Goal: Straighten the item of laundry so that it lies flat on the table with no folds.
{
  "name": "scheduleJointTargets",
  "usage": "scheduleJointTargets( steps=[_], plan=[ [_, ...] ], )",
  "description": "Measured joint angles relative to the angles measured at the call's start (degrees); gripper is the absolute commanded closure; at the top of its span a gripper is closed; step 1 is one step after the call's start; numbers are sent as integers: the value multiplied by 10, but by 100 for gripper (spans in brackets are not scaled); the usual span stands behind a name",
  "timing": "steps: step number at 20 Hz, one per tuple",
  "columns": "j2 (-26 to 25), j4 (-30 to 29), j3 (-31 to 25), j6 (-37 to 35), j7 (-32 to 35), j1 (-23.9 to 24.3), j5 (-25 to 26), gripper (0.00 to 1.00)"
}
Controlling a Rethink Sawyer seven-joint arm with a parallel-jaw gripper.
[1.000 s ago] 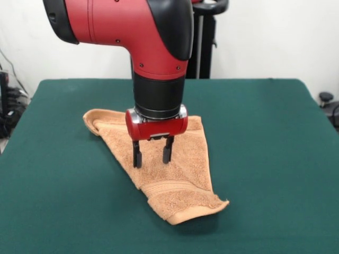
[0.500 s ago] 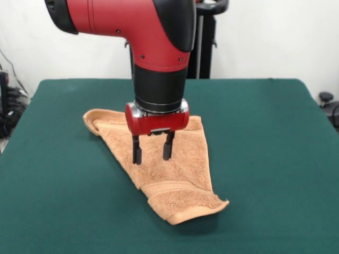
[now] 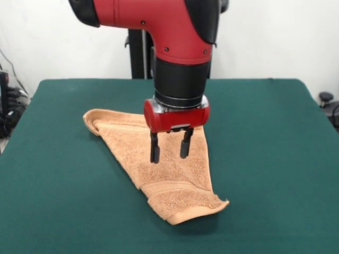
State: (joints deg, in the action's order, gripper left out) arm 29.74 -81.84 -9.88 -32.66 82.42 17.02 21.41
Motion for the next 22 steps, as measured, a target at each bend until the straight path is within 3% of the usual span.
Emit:
scheduleJointTargets(
  steps=[22],
  plan=[
    [24, -22, 0, 6, 0, 37, 0, 0]
  ],
)
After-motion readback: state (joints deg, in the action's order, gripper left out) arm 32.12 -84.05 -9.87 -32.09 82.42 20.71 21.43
